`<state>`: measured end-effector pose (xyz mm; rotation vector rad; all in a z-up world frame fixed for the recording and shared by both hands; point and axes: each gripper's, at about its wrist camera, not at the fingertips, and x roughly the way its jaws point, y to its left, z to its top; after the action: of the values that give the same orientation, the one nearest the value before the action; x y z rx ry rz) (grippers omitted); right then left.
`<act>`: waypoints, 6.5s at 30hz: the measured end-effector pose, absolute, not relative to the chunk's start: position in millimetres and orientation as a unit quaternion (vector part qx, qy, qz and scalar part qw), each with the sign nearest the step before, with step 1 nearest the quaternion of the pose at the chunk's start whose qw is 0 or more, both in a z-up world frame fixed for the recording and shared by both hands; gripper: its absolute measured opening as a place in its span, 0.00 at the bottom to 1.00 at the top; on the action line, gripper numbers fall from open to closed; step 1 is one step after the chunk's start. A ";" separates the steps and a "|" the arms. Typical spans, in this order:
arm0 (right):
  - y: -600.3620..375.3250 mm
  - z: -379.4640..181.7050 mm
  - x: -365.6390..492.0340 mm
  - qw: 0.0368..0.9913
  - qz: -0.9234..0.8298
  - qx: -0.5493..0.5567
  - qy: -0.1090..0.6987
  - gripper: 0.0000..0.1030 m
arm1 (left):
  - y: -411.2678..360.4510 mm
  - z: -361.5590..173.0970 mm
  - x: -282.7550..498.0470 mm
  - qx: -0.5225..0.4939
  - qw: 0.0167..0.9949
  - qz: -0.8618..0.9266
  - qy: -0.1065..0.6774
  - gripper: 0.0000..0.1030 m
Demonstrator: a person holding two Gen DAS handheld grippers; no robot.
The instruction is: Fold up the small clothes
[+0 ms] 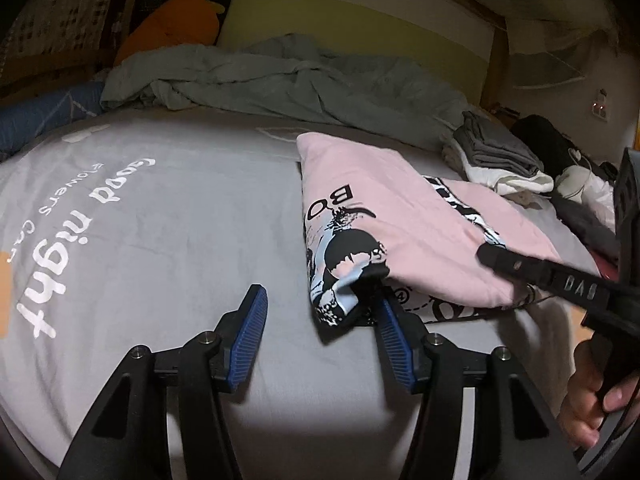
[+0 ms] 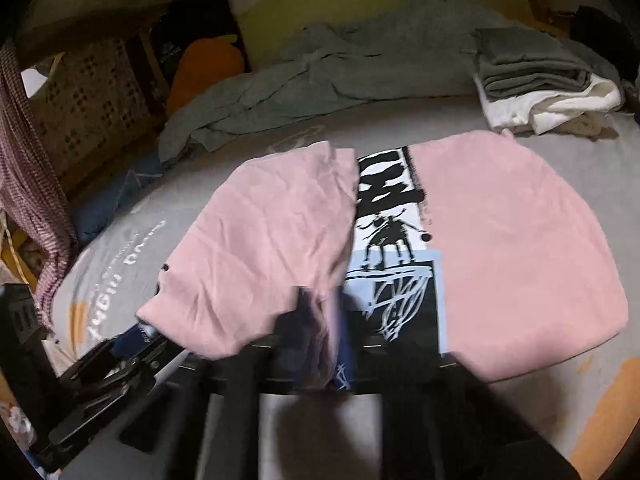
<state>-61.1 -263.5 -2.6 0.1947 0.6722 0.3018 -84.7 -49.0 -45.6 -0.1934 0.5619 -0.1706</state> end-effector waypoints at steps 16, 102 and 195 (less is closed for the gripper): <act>-285.6 1.5 -60.4 0.934 0.091 0.071 0.337 0.04 | -47.6 -38.9 -86.1 -0.105 0.949 -0.102 0.279 0.68; -326.9 32.9 74.3 0.894 0.135 0.101 0.416 0.30 | -39.9 9.7 68.1 -0.025 0.936 -0.146 0.319 0.33; -225.7 25.4 -79.9 0.953 0.122 0.079 0.267 0.08 | -12.7 -28.0 8.3 -0.115 0.896 -0.180 0.390 0.49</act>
<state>-79.9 -225.7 25.4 0.1609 0.5423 0.2486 8.3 -12.7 -28.0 -0.2387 0.8077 -0.3721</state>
